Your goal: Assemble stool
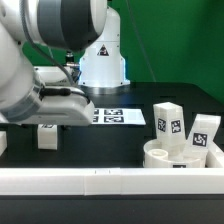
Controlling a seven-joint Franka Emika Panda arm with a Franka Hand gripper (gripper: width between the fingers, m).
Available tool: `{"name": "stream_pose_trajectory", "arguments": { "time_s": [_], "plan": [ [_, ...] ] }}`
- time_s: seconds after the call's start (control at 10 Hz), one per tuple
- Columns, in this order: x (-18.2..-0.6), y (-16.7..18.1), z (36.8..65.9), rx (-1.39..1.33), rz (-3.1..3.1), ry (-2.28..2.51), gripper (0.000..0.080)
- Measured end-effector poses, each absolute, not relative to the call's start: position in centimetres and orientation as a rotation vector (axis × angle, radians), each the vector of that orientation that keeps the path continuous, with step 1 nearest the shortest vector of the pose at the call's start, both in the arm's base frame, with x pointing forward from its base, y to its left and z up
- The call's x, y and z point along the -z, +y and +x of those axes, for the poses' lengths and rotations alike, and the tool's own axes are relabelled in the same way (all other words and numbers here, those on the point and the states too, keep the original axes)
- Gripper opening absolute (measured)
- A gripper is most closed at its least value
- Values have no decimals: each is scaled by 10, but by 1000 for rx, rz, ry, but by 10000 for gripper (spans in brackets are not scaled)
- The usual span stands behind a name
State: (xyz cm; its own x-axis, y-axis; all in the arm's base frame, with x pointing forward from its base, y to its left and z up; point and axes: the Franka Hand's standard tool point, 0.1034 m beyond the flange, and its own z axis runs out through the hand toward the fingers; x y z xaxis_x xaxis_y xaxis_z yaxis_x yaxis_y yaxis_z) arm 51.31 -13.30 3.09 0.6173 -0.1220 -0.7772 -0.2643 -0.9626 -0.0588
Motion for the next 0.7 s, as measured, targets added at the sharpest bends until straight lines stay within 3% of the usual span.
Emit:
{"name": "stream_pose_trajectory", "arguments": {
  "time_s": [0.7],
  "plan": [
    [-13, -133, 504, -1296, -2656, 329, 649]
  ]
}}
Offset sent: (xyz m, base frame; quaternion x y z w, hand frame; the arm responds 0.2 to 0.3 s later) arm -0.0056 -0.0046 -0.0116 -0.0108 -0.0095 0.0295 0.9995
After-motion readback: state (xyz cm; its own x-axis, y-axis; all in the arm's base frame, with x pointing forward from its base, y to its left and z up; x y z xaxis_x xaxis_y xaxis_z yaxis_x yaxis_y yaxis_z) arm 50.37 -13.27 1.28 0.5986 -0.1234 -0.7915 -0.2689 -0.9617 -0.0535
